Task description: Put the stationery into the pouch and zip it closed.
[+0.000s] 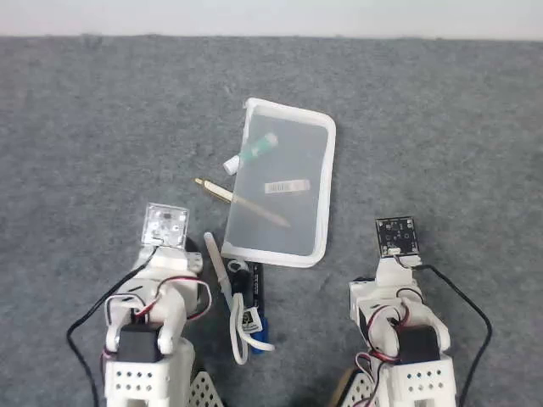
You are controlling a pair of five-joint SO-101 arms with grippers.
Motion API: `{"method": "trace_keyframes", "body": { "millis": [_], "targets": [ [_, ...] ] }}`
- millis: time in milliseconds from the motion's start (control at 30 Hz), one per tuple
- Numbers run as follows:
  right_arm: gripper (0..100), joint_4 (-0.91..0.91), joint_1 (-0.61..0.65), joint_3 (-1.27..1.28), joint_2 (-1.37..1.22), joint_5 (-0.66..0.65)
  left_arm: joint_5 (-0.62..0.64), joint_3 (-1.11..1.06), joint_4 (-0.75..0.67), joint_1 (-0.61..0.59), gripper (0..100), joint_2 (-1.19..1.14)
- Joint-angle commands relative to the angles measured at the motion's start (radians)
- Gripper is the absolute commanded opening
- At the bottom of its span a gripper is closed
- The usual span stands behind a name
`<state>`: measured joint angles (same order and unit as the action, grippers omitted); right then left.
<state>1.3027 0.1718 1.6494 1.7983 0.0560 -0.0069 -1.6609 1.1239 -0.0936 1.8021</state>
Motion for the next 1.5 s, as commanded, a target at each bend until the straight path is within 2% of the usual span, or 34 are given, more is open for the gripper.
{"method": "trace_keyframes", "body": {
  "millis": [0, 167, 600, 733, 867, 1133, 1200, 1267, 1367, 1467],
  "targets": [
    [0.9, -0.002, -0.013, -0.103, 0.018, 0.008, -0.009, 0.065, -0.038, -0.058, 1, 0.025],
    [0.9, -0.002, -0.013, -0.247, 0.018, 0.006, -0.009, 0.073, -0.014, -0.106, 1, 0.025],
    [0.7, -0.010, -0.004, -0.577, 0.015, 0.012, -0.011, 0.081, -0.026, -0.114, 1, 0.025],
    [0.7, -0.025, 0.002, -0.695, -0.077, 0.011, -0.005, 0.113, -0.049, -0.247, 1, 0.025],
    [0.7, 0.036, 0.099, -0.855, -0.289, 0.008, -0.003, 0.133, -0.049, -0.305, 1, 0.025],
    [1.9, 0.047, 0.329, -1.011, -0.674, 0.017, -0.002, 0.134, -0.046, -0.307, 1, 0.025],
    [6.8, 0.030, 0.389, -1.011, -0.734, 0.026, -0.002, 0.134, -0.044, -0.307, 1, 0.025],
    [15.4, 0.028, 0.452, -1.011, -0.786, 0.115, -0.002, 0.134, -0.044, -0.307, 2, 0.025],
    [29.2, 0.025, 0.562, -1.010, -0.854, 0.229, 0.002, 0.133, -0.043, -0.307, 9, 0.025],
    [32.7, 0.021, 0.679, -1.010, -0.921, 0.273, 0.064, 0.133, -0.020, -0.307, 16, 0.025]
  ]
}}
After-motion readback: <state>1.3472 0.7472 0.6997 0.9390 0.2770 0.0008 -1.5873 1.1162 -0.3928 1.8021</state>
